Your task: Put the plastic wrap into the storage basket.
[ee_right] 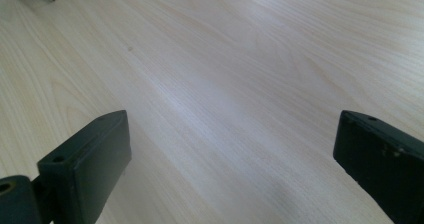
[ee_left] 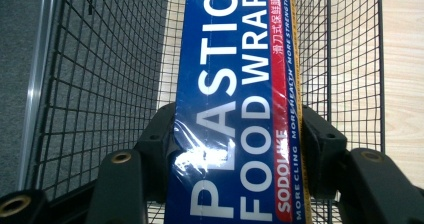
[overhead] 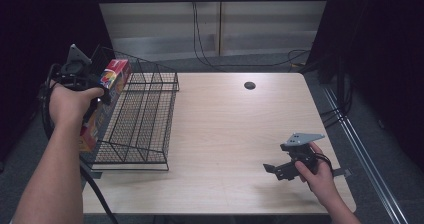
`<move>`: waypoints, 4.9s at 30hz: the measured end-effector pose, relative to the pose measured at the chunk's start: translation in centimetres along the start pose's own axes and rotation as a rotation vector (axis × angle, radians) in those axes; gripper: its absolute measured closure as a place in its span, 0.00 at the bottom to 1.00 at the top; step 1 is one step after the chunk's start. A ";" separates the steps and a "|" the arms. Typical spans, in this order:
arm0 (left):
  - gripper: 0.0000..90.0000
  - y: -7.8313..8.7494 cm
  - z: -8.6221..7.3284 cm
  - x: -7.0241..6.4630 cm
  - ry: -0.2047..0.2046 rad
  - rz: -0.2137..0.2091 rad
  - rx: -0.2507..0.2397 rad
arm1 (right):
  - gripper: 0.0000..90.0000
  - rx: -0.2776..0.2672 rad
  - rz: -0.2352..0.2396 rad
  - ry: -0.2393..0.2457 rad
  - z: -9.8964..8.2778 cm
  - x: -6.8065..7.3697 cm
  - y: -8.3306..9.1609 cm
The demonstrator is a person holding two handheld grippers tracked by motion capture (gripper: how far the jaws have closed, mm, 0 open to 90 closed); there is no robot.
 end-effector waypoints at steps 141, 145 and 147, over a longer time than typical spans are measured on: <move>0.18 -6.2 -5.0 -16.5 -0.325 -0.469 -0.063 | 0.02 0.025 -0.003 0.002 -0.3 -0.2 -0.8; 0.18 -6.5 -5.3 -17.0 -0.329 -0.488 -0.063 | 0.02 0.031 0.002 0.005 -0.3 -0.1 -0.8; 0.18 -6.6 -5.5 -17.3 -0.340 -0.496 -0.065 | 0.02 0.032 0.003 0.010 -0.3 -0.1 -0.9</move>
Point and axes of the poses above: each handheld gripper's, and its own axes: y roughly backward along the jaws, z roughly out of its top, x roughly to its left, the point moved 4 cm from there along -y, roughly forward along the jaws, and after that the axes turned 5 degrees about -x, right-handed, at the moved point
